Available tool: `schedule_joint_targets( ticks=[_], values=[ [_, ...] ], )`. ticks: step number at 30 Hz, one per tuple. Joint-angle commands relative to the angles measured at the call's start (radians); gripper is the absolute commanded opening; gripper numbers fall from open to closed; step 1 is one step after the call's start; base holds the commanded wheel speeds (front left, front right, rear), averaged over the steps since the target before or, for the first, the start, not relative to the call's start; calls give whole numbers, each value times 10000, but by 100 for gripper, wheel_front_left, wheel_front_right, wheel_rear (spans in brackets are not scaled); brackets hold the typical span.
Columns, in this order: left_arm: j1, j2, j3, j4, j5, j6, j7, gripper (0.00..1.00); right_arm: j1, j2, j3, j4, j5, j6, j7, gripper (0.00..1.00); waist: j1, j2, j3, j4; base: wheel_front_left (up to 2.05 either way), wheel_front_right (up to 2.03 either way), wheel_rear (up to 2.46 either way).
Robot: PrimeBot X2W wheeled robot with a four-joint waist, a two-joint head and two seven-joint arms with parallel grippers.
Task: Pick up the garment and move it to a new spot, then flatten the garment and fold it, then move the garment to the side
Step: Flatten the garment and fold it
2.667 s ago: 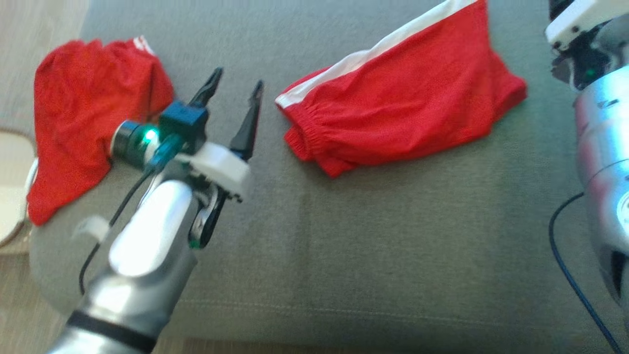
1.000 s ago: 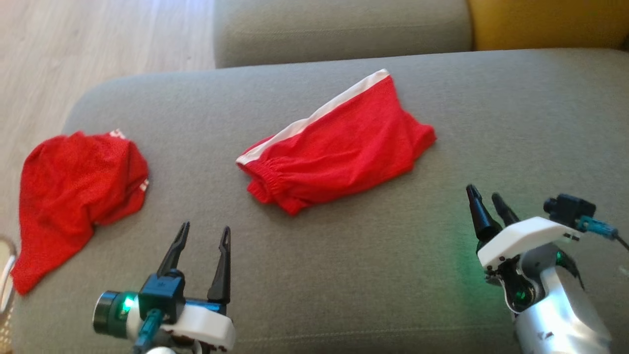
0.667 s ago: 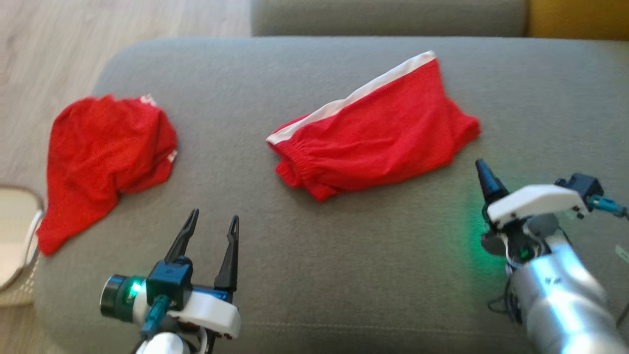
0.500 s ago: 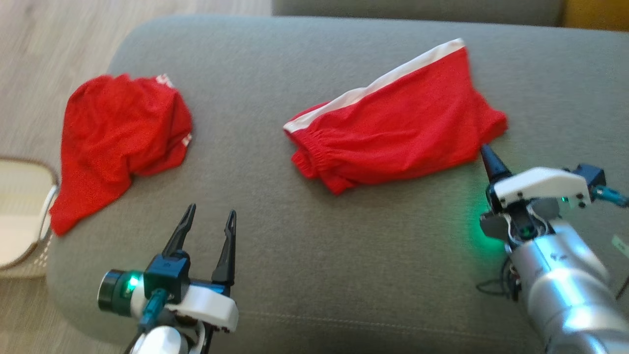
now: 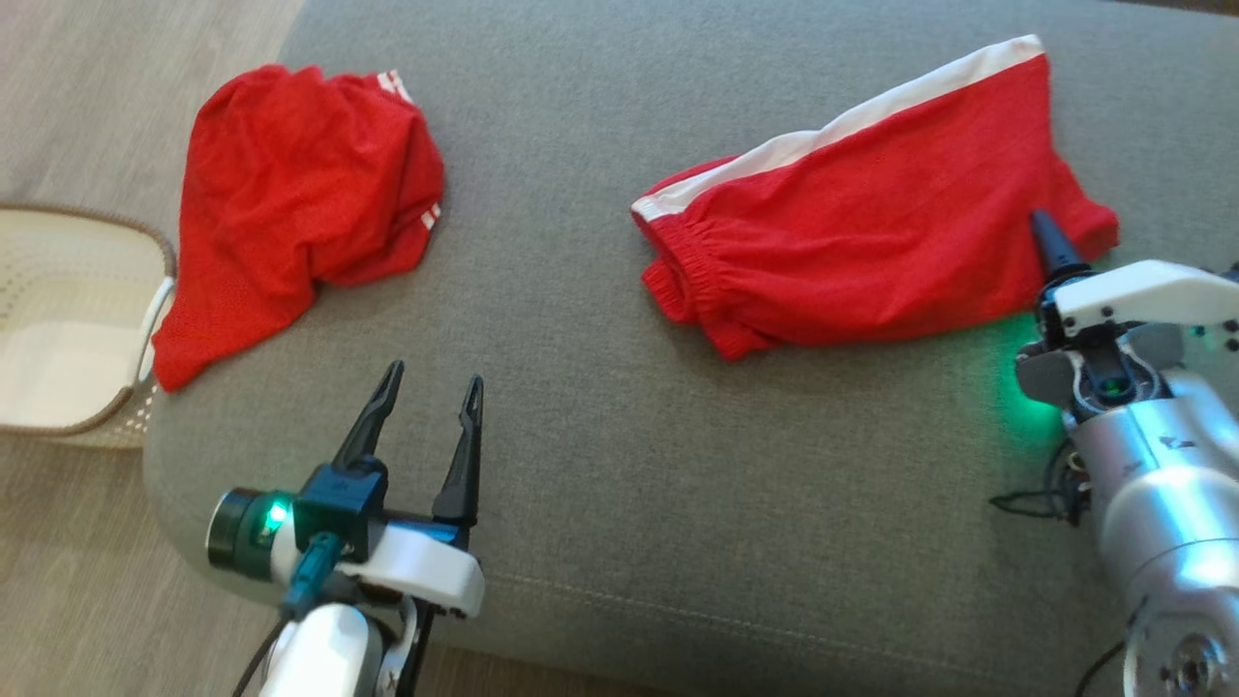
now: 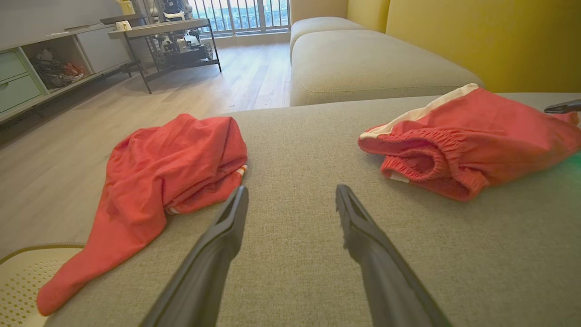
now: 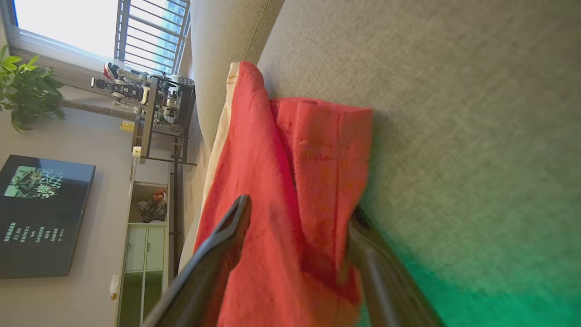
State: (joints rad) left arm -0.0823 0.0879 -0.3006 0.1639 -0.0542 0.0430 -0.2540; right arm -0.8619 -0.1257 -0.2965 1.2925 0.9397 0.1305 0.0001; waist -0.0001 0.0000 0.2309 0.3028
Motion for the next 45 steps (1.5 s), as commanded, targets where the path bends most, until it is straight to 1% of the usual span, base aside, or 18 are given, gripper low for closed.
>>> schedule_joint_targets(
  ticks=[1, 10, 11, 12, 13, 21, 26, 33, 38, 42, 45],
  values=[
    [-455, 5, 366, -285, 68, -18, -78, 100, -2, 182, 62, -21, -139, 2, 160, 100, 1, 0, 106, 101, 0, 0, 0],
    [-611, -118, 343, -252, 60, -86, -78, 100, -396, 266, -525, -19, -1500, 2, 607, 100, 1, 0, 413, 325, 0, 0, 0],
    [-615, -132, 337, -243, 59, -87, -78, 100, -453, 295, -610, -19, -1643, 2, 658, 88, 1, 0, 421, 333, 0, 0, 0],
    [-617, -144, 332, -234, 61, -87, -78, 100, -497, 321, -710, -19, -1774, 2, 694, 8, 1, 0, 421, 337, 0, 0, 0],
    [-617, -155, 327, -222, 63, -85, -78, 100, -524, 343, -823, -19, -1898, 2, 713, 0, 1, 0, 409, 335, 0, 0, 0],
    [-561, -173, 435, -100, 102, -92, -78, 100, -480, 534, -2000, -18, -2498, 2, 228, 0, 1, 0, 76, 71, 0, 0, 0],
    [-409, -142, 491, -68, 144, -111, -78, 100, -318, 621, -2758, -18, -2557, 2, -315, 0, 1, 0, -325, -272, 0, 0, 0],
    [-113, -87, 587, -34, 153, -103, -78, 100, -8, 675, -3371, -18, -2762, 2, -1117, 0, 1, 0, -942, -814, 0, 0, 0],
    [209, -89, 616, -22, 159, -62, -78, 100, 701, 704, -3920, -18, -3096, 2, -1621, 0, 1, 0, -1548, -1252, 0, 0, 0],
    [515, -96, 680, -40, 129, -5, -78, 100, 1412, 729, -4212, -18, -3647, 2, -1588, 0, 1, 0, -1982, -1559, 0, 0, 0],
    [682, -111, 707, -97, 119, 39, -78, 100, 1720, 742, -4400, -18, -4141, 2, -1590, 0, 1, 0, -2063, -1721, 0, 0, 0]
  ],
)
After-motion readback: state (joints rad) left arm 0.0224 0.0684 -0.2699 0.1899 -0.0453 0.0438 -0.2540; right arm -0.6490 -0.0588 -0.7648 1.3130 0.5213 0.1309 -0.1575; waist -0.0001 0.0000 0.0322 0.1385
